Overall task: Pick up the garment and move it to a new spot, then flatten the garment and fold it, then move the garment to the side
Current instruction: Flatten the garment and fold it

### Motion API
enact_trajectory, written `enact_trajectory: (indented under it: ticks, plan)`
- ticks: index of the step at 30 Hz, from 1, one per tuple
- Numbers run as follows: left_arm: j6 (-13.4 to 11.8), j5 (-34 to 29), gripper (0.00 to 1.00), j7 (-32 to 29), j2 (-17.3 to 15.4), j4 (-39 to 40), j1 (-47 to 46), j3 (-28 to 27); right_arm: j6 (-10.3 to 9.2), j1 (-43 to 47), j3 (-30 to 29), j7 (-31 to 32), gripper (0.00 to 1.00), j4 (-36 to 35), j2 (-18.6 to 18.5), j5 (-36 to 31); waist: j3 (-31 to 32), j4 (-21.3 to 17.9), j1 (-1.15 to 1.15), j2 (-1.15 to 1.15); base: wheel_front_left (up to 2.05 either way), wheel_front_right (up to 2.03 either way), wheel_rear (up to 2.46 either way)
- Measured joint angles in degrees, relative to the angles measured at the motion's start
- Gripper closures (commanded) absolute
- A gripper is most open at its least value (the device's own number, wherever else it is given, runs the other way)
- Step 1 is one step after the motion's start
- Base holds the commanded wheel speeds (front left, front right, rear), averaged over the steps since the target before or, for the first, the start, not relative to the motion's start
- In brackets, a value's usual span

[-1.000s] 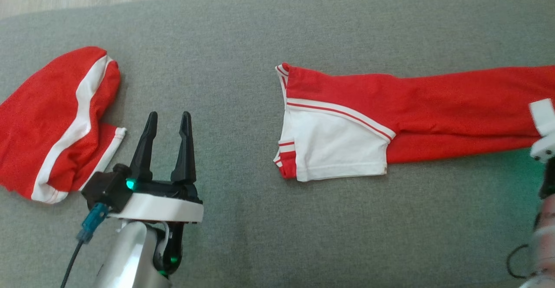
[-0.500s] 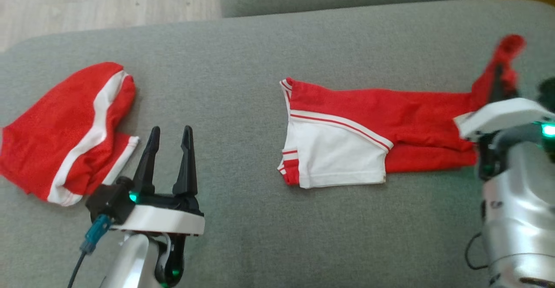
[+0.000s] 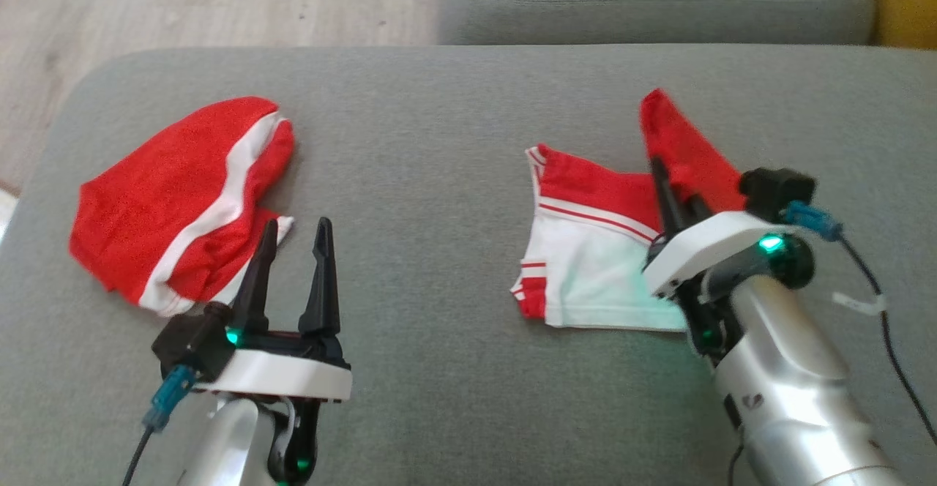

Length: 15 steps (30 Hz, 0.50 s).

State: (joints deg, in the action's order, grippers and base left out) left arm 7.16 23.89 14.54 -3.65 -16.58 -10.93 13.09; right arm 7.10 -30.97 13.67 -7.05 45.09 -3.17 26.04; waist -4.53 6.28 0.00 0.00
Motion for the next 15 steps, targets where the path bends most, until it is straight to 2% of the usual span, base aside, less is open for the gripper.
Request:
enact_trajectory:
  ticks: [8, 14, 15]
  plan:
    - [0.0, 0.3, 0.0, 0.0, 0.0, -0.3, 0.8, 0.1, 0.0, 0.8, 10.3, -0.9, 1.0, 2.0, 0.0, 5.5, -0.1, 3.2, 0.0, 0.0, 0.0, 0.0, 0.0]
    - [0.0, 0.3, 0.0, 0.0, 0.0, -0.3, 0.8, 0.1, 0.0, 2.1, 14.5, -1.0, 1.0, 3.8, -0.1, 7.3, -0.2, 3.7, 0.0, 0.0, 0.0, 0.0, 0.0]
    - [0.0, 0.3, 0.0, 0.0, 0.0, -0.4, 0.8, 0.1, 0.0, 2.2, 15.4, -1.0, 0.26, 4.2, -0.1, 7.7, -0.2, 3.7, 0.0, 0.0, 0.0, 0.0, 0.0]
